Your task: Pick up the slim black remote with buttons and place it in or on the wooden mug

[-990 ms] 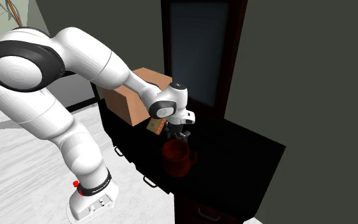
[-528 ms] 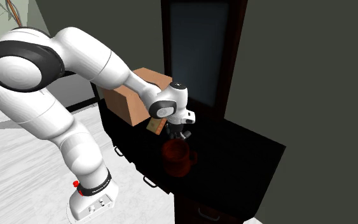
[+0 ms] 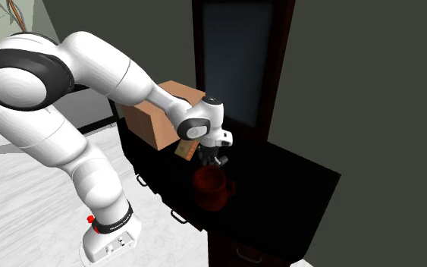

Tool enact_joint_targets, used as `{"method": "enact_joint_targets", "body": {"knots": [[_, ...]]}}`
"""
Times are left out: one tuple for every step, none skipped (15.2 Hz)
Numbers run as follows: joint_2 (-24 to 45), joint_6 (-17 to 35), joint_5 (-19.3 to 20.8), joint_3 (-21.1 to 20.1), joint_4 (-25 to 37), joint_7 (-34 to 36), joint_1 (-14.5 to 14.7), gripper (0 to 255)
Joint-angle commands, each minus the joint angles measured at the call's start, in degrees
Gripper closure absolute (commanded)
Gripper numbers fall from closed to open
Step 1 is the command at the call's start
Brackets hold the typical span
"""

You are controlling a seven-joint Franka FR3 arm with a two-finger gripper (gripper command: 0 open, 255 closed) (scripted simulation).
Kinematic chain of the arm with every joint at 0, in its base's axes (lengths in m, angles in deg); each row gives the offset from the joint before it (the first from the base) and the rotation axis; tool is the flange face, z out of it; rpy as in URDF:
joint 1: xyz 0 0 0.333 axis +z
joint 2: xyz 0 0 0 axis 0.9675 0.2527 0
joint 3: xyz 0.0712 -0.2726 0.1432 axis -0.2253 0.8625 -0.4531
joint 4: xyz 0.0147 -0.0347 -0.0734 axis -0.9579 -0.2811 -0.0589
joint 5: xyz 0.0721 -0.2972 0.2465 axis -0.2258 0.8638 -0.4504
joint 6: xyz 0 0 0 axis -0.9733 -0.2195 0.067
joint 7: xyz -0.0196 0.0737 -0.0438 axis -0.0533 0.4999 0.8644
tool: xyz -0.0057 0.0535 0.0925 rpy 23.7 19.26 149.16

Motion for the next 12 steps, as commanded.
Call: {"method": "enact_joint_targets", "body": {"knots": [[-1.0, -1.7, 0.3, -0.1, 0.6, 0.3, -0.2, 255], [-1.7, -2.6, 0.5, -0.3, 0.9, 0.5, -0.2, 255], [-2.3, -3.5, 0.7, -0.4, 1.2, 0.6, -0.3, 255], [-2.9, -4.5, 0.8, -0.5, 1.6, 0.8, -0.4, 255], [-3.5, -5.4, 0.9, -0.6, 1.9, 1.0, -0.5, 255], [-4.1, -6.3, 1.1, -0.7, 2.3, 1.1, -0.5, 255], [-4.6, -7.3, 1.2, -0.8, 2.7, 1.3, -0.6, 255], [-5.1, -8.2, 1.3, -0.9, 3.1, 1.4, -0.6, 255], [-5.7, -9.1, 1.4, -1.0, 3.5, 1.6, -0.7, 255], [-6.2, -10.0, 1.4, -1.1, 3.9, 1.7, -0.7, 255], [-6.6, -10.9, 1.5, -1.2, 4.4, 1.8, -0.8, 255], [-7.1, -11.8, 1.6, -1.3, 4.8, 1.9, -0.8, 255]]}}
